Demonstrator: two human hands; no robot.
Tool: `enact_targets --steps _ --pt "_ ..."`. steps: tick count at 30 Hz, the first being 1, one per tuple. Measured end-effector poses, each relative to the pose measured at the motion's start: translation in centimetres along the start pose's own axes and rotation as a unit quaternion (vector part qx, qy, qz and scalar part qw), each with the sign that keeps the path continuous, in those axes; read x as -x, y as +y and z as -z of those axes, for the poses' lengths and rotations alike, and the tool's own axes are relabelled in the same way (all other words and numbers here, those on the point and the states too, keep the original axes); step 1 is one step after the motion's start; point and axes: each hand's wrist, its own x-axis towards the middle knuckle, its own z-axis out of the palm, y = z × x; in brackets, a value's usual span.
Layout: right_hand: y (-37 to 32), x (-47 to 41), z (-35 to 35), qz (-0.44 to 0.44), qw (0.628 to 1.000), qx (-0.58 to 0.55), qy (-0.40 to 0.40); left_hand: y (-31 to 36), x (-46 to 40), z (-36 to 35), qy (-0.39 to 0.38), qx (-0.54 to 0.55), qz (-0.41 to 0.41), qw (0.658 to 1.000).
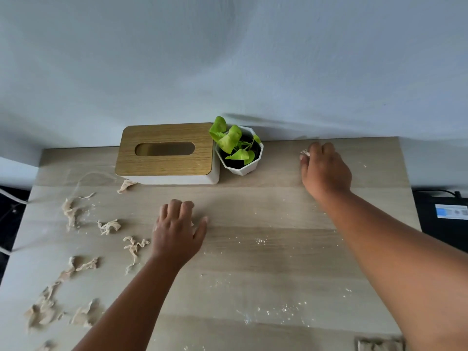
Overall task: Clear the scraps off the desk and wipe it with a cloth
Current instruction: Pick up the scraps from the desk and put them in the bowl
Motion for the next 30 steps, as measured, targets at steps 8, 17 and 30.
enact_targets --steps 8,17,30 --pt "-0.3 0.9 0.3 0.017 1.000 -0.009 -0.011 -0.8 0.9 -0.5 -0.010 0.002 0.047 0.999" --pt "-0.1 2.0 1.9 0.021 0.996 -0.025 -0.084 -1.1 0.8 -0.6 -0.032 0.019 0.063 0.997" --pt "0.4 5.9 5.4 0.024 0.990 -0.095 -0.099 -0.4 3.7 0.7 -0.011 0.054 0.124 0.991"
